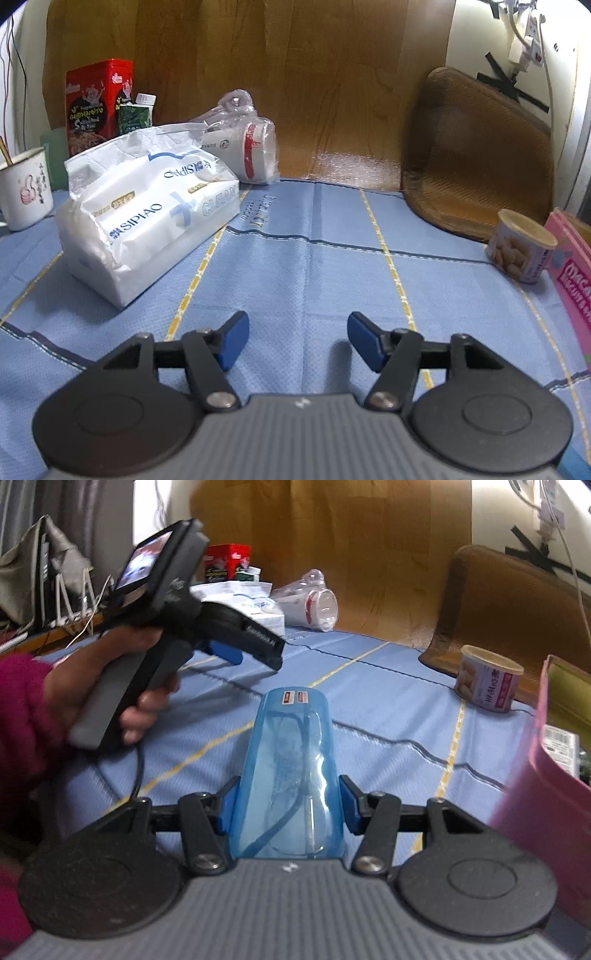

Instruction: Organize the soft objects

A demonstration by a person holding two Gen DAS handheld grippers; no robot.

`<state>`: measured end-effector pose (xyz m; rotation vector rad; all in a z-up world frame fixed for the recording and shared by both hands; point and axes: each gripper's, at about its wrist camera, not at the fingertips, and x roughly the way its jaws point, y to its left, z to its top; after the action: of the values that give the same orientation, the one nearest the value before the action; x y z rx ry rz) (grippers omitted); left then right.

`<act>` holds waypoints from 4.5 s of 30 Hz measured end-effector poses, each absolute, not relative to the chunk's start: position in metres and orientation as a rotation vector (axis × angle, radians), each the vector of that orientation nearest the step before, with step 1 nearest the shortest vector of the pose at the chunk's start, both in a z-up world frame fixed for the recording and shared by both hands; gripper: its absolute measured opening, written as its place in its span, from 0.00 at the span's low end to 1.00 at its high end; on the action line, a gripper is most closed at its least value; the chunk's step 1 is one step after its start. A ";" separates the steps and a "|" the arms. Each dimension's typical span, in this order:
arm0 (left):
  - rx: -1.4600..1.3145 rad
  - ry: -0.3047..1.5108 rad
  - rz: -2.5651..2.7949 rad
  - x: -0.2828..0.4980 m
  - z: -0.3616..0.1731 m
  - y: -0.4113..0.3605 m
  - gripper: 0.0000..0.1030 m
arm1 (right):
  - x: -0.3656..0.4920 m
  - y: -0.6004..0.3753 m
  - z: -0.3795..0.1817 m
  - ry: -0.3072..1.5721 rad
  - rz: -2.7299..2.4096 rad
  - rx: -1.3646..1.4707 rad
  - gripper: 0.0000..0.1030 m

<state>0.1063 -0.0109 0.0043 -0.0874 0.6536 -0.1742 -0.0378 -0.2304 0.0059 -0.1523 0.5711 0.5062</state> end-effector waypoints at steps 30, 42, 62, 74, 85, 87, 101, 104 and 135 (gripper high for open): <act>-0.150 0.623 -0.531 0.051 0.024 -0.054 0.71 | -0.071 -0.406 0.005 0.589 -0.134 0.107 0.59; -0.150 0.628 -0.501 0.048 0.024 -0.055 0.73 | -0.028 -0.414 0.004 0.555 -0.042 0.062 0.60; -0.275 0.713 -0.622 0.014 0.021 -0.010 0.69 | -0.082 -0.310 0.015 0.473 0.506 0.001 0.71; -0.239 0.744 -0.724 0.017 0.032 -0.052 0.63 | -0.069 -0.293 0.003 0.500 0.475 -0.024 0.61; -0.084 0.546 -0.894 0.066 0.104 -0.205 0.64 | -0.059 -0.373 0.055 0.284 0.107 -0.015 0.61; -0.086 0.554 -0.896 0.079 0.103 -0.230 0.64 | -0.049 -0.392 0.057 0.289 0.059 -0.005 0.61; 0.056 0.582 -0.618 0.079 0.082 -0.256 0.80 | -0.046 -0.429 0.042 0.249 -0.236 0.140 0.62; 0.060 0.555 -0.604 0.064 0.085 -0.245 0.96 | -0.054 -0.431 0.044 0.242 -0.230 0.235 0.64; 0.132 0.528 -0.438 -0.019 0.080 -0.165 1.00 | -0.103 -0.365 0.058 0.281 -0.178 0.518 0.92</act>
<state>-0.0192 -0.1653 0.0800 0.1322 0.5284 -0.4379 -0.1025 -0.3650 0.0578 0.5184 0.2808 -0.1780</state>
